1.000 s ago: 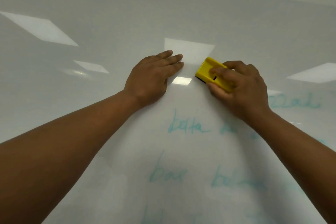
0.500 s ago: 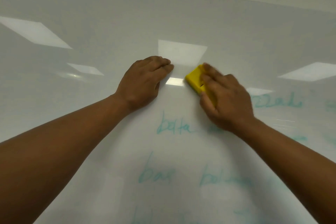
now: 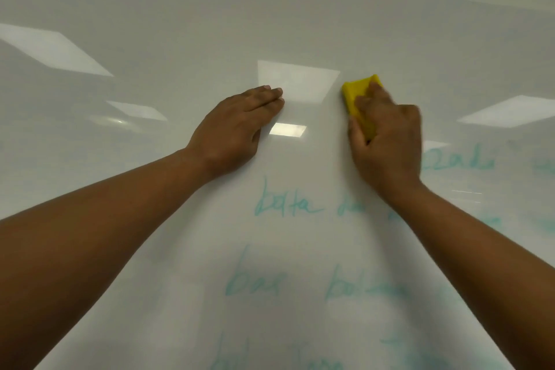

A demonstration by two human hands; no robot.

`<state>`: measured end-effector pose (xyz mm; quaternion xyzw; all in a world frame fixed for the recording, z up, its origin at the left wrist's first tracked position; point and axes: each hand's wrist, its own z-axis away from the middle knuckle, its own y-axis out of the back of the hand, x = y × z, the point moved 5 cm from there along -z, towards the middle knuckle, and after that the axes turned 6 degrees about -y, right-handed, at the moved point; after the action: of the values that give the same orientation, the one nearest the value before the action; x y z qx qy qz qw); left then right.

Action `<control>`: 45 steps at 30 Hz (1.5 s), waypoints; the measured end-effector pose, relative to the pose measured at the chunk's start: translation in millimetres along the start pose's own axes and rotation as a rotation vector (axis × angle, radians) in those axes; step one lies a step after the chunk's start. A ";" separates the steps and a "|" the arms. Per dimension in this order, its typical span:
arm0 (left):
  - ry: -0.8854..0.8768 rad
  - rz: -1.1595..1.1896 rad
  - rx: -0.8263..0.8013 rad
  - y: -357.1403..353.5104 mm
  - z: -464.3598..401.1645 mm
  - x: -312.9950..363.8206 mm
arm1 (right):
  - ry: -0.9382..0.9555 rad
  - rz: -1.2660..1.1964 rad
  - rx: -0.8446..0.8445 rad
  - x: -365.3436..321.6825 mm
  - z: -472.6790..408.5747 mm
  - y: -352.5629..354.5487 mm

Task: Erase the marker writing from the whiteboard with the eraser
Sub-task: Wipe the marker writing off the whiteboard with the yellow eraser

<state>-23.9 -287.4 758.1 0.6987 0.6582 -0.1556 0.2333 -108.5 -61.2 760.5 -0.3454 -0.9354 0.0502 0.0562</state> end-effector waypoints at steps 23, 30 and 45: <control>0.103 -0.011 0.064 -30.7 -57.3 48.8 | 0.051 -0.065 -0.013 61.2 11.7 32.1; 0.102 0.005 0.095 -57.4 -104.7 96.0 | -0.030 -0.053 0.041 125.6 4.5 64.4; -0.142 -0.164 -0.001 -77.9 -122.2 127.1 | 0.104 -0.066 0.042 165.9 23.5 79.5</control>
<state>-101.4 -112.9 785.0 0.6295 0.6950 -0.2230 0.2664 -186.1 105.7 738.4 -0.3153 -0.9409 0.0503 0.1134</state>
